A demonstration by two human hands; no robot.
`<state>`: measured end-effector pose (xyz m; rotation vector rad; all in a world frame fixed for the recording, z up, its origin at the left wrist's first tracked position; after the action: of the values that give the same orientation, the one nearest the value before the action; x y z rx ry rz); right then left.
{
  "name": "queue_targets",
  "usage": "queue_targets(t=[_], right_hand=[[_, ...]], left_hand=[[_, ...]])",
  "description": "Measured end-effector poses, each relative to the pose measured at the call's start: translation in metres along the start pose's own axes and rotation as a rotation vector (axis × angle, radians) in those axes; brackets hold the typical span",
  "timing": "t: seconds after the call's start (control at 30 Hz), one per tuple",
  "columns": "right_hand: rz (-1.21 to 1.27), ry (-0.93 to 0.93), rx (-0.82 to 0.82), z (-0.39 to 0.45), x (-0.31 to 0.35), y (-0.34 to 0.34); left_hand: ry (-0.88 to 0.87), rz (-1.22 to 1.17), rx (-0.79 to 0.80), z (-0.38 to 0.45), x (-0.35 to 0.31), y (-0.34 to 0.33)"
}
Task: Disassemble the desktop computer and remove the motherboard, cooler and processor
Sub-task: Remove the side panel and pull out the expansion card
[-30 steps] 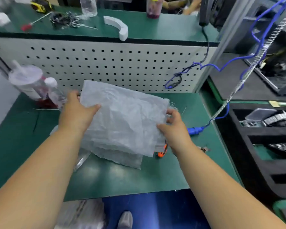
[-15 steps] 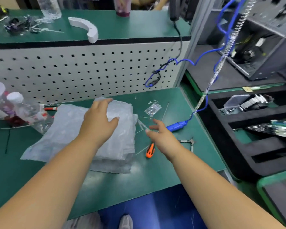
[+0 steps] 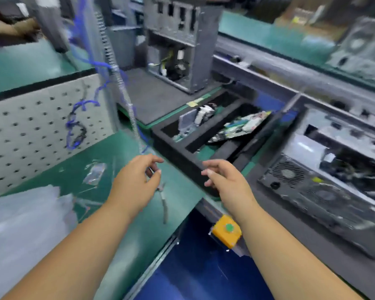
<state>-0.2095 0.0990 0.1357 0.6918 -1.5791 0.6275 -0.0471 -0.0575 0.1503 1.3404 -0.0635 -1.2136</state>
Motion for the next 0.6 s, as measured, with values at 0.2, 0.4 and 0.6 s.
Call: queue_targets(t=[0.2, 0.4, 0.6], right_hand=[[0.042, 0.123, -0.238, -0.039, 0.039, 0.132], [0.056, 0.172, -0.379, -0.077, 0.057, 0.238], [0.065, 0.24, -0.417, -0.089, 0.061, 0.315]], left_hand=[[-0.132, -0.14, 0.109, 0.025, -0.108, -0.071], [-0.284, -0.236, 0.212, 0.027, -0.216, -0.128], [-0.287, -0.322, 0.261, 0.031, -0.283, -0.178]])
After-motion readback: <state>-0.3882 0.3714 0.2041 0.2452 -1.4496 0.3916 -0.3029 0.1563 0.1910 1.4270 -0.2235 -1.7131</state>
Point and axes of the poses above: each hand's wrist, its own z-axis towards the middle knuckle, its own y-axis out of the back of the hand, x = y × z, the point moved 9 cm from there along z, towards the middle knuckle, and after that the axes turned 13 degrees about z, right-handed, at the moved point
